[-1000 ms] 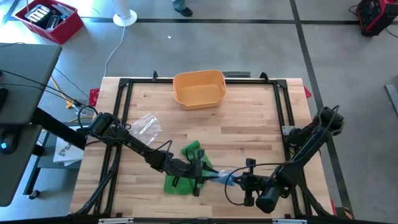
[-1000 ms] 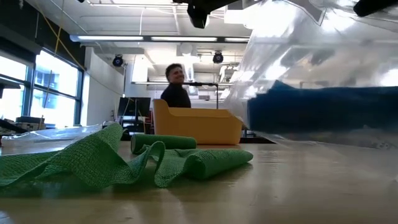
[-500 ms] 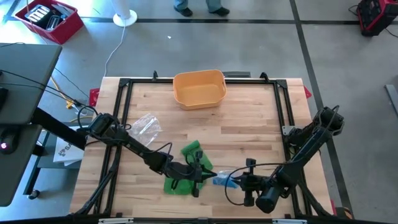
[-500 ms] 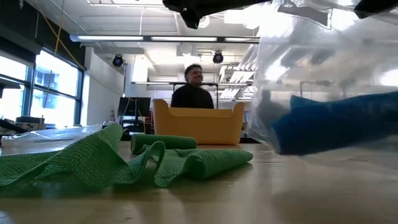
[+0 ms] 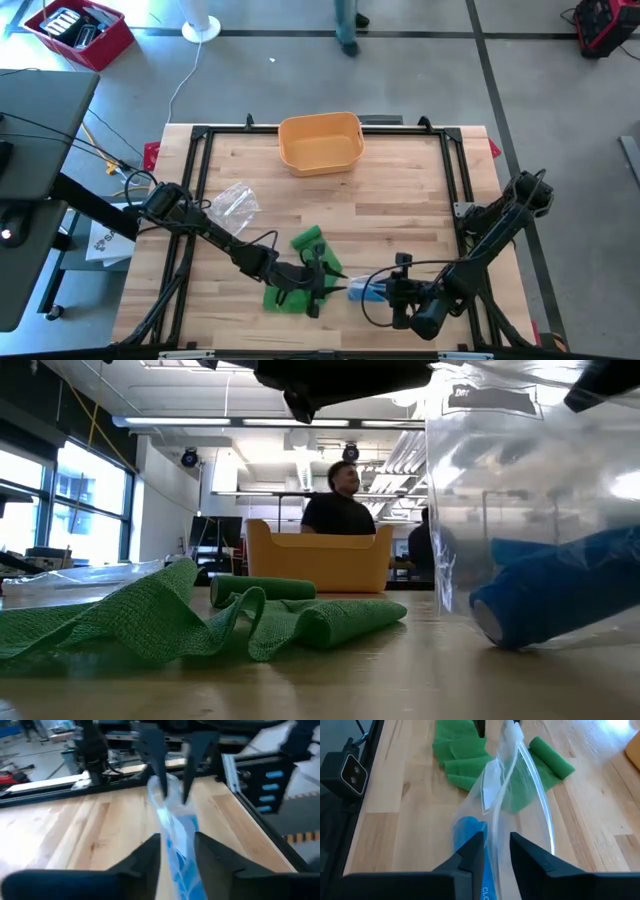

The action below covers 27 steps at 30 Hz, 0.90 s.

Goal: Roll bandage
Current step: Close the transparent zip bag containing the rolled blue bandage

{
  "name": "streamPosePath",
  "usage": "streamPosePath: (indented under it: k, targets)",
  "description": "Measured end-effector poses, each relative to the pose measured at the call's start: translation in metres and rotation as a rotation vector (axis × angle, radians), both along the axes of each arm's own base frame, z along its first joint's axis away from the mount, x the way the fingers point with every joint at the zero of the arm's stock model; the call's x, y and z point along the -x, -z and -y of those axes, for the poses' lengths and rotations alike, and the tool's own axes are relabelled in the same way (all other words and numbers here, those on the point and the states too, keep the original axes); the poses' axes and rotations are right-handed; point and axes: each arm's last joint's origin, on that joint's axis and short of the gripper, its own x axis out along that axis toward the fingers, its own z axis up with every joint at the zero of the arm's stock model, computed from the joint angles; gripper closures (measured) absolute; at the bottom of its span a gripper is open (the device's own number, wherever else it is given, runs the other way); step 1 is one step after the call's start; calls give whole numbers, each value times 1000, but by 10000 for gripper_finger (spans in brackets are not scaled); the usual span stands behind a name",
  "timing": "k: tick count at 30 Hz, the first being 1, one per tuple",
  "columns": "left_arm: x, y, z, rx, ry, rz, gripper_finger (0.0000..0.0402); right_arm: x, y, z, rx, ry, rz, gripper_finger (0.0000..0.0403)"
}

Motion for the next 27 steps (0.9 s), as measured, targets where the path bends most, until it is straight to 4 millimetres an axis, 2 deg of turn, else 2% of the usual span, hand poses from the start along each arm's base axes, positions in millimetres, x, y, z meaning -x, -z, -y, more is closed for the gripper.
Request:
streamPosePath:
  k: [3,7,11,16,18,22,27]
  targets:
    - [-2,-1,-3,49,-43,15,253,0,0,0,3,-4,0,348]
    - [-5,1,-7,99,-64,15,249,0,0,0,-3,1,2,378]
    - [-6,5,-7,78,-64,20,290,0,0,0,10,-13,1,399]
    - [-7,8,-5,75,-68,20,374,-1,-1,-1,5,-13,14,399]
    - [-7,8,-5,74,-68,21,394,-1,-1,-1,9,-17,15,400]
    - [-7,7,-5,80,-67,33,379,-1,-1,-1,18,-25,14,402]
    - [-6,8,-2,66,-32,21,328,-1,-1,-1,18,-26,15,402]
